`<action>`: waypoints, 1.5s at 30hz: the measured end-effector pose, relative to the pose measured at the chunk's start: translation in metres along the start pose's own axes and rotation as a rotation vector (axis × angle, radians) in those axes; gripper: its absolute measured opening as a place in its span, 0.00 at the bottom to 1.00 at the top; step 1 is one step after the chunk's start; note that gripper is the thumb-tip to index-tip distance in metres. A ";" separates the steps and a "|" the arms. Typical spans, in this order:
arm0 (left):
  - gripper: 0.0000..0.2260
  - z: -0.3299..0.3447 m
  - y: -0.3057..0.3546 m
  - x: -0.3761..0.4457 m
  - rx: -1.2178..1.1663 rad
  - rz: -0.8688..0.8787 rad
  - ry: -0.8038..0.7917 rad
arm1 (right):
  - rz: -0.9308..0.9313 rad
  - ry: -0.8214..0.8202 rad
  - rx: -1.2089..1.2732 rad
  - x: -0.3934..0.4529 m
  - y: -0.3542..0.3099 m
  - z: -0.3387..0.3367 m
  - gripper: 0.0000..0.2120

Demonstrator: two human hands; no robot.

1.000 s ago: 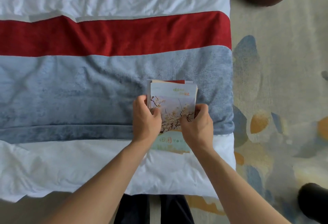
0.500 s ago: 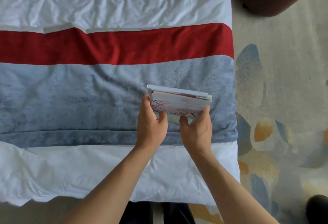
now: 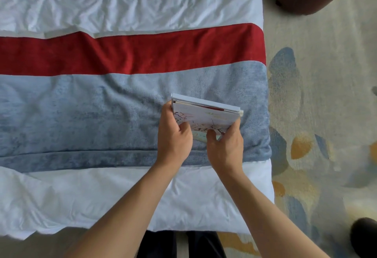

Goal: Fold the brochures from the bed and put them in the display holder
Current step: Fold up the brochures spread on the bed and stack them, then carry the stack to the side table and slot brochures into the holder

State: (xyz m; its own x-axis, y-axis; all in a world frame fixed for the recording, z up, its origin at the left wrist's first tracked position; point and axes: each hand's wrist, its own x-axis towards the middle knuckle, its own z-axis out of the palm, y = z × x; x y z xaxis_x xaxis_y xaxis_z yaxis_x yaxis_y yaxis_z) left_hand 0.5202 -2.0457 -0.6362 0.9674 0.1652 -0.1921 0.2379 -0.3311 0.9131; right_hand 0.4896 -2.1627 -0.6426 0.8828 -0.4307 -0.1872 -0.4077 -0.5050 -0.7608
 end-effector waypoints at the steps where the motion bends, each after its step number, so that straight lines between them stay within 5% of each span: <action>1: 0.17 0.000 -0.004 0.000 0.021 -0.018 -0.007 | -0.003 -0.009 -0.004 0.000 0.001 0.000 0.17; 9: 0.08 -0.013 -0.026 0.017 0.188 -0.024 -0.082 | -0.062 -0.027 -0.031 0.019 0.001 -0.002 0.09; 15: 0.29 -0.013 -0.030 0.019 0.269 -0.141 -0.117 | 0.117 -0.140 -0.065 0.023 0.005 0.002 0.29; 29: 0.25 -0.031 -0.031 0.018 0.410 -0.007 -0.220 | 0.159 -0.259 -0.059 0.013 0.000 0.003 0.37; 45: 0.26 -0.128 0.179 0.081 0.392 0.152 -0.094 | -0.096 -0.188 0.028 0.062 -0.215 -0.079 0.38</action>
State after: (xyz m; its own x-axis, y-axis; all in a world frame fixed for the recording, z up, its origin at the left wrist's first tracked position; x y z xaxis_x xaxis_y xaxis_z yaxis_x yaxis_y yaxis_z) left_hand 0.6300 -1.9726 -0.4421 0.9934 0.0077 -0.1147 0.0897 -0.6762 0.7312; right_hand 0.6136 -2.1403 -0.4419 0.9464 -0.2331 -0.2238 -0.3153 -0.5148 -0.7972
